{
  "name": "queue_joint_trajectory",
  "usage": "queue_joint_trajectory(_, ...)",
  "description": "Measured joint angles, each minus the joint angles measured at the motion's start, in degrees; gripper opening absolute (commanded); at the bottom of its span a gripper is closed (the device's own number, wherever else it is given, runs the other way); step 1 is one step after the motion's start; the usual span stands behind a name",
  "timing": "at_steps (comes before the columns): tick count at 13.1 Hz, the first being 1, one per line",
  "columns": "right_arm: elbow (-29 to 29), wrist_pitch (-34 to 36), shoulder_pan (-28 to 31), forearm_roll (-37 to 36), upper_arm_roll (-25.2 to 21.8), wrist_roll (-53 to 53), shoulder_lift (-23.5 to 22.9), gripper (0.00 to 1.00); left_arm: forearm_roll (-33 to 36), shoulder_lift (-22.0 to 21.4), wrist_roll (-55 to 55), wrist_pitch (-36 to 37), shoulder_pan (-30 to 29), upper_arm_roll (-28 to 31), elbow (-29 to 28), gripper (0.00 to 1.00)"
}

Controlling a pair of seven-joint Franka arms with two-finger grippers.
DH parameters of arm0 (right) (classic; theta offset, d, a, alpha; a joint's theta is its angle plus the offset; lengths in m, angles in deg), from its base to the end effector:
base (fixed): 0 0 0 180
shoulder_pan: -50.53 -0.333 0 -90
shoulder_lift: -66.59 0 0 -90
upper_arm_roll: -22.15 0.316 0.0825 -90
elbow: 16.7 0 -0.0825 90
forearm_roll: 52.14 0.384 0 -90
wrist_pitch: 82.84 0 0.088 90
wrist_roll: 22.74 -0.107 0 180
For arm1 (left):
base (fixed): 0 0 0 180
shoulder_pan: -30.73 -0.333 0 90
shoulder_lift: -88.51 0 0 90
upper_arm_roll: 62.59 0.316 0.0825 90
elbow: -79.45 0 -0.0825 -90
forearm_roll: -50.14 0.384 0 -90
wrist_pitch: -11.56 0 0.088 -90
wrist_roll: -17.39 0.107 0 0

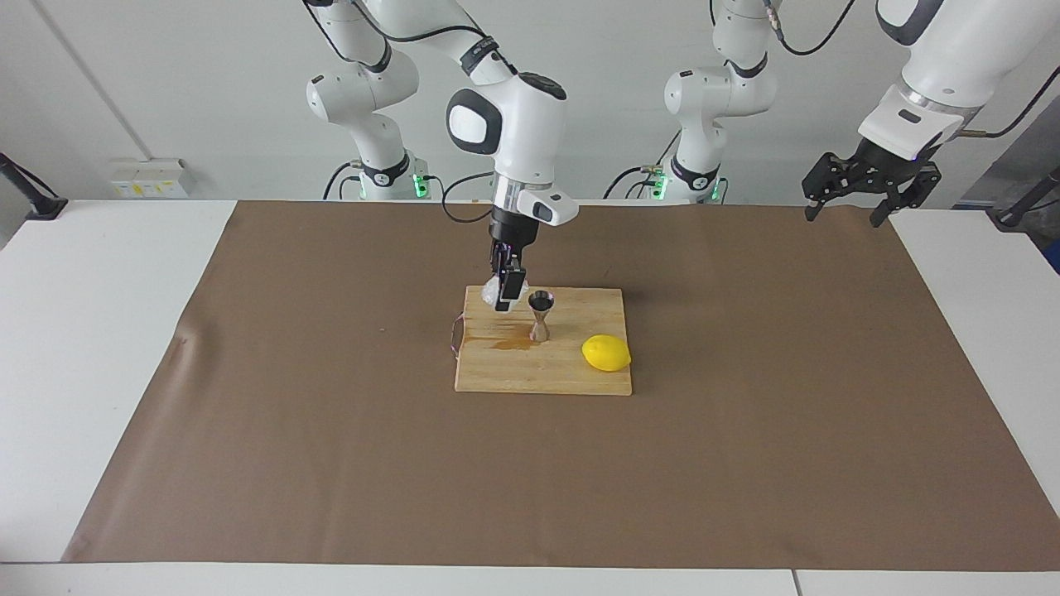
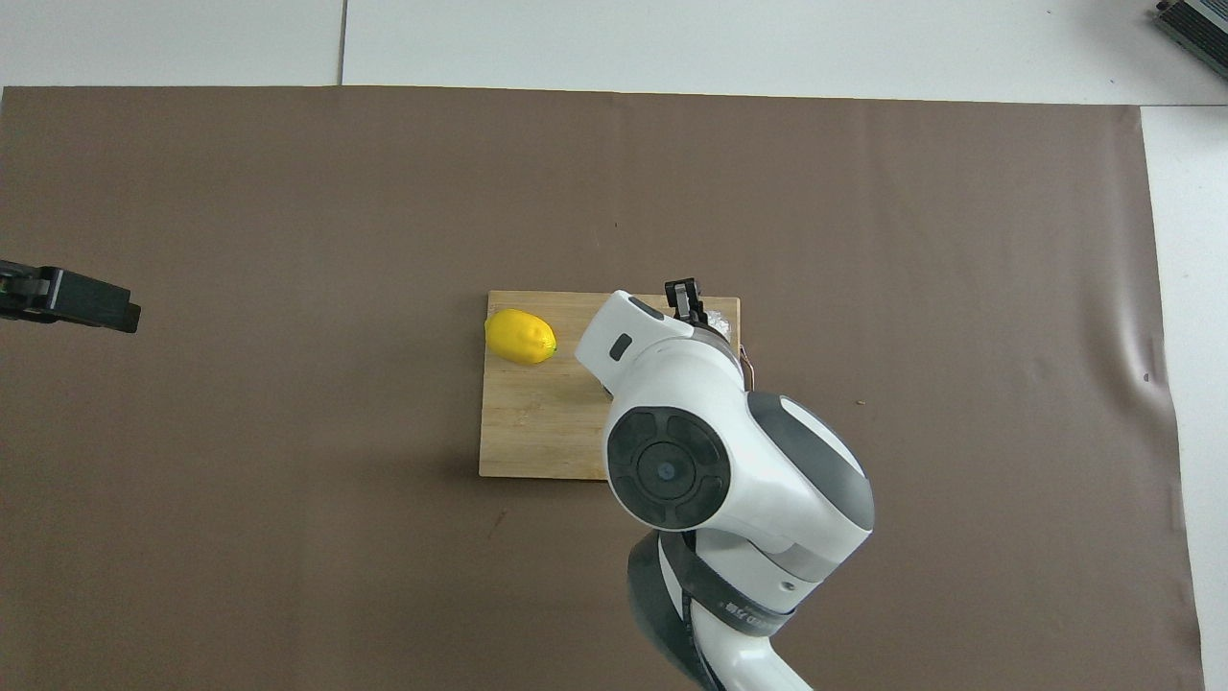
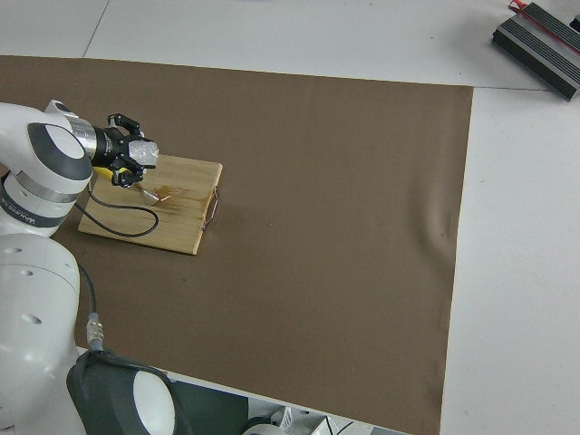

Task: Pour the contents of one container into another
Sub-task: 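Turn the clear cup upright and carry it back beside the board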

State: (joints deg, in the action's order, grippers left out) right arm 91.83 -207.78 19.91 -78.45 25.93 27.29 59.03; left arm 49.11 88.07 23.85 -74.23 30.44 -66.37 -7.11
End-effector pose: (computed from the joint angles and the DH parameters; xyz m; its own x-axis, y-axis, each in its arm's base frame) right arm 0.5131 0.3296 0.4519 -0.0942 0.9679 -0.2330 0.9287 0.1697 0.3297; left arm 0.5439 -0.0354 0.6504 0.9847 -0.1741 -0.0038 -0.1740 -0.9846 0.0180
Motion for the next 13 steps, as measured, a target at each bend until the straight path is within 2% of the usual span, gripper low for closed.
queue_joint_trajectory(5, 1.5, 0.0, 6.3, 11.3, -0.1, 9.2, 0.0, 0.19, 0.0, 0.0, 0.0, 0.0, 0.0, 0.0, 0.0, 1.00)
queue_joint_trajectory(13, 7.0, -2.2, 22.1, 36.7, -0.2, 35.1, 0.0, 0.18, 0.0, 0.0, 0.0, 0.0, 0.0, 0.0, 0.0, 1.00)
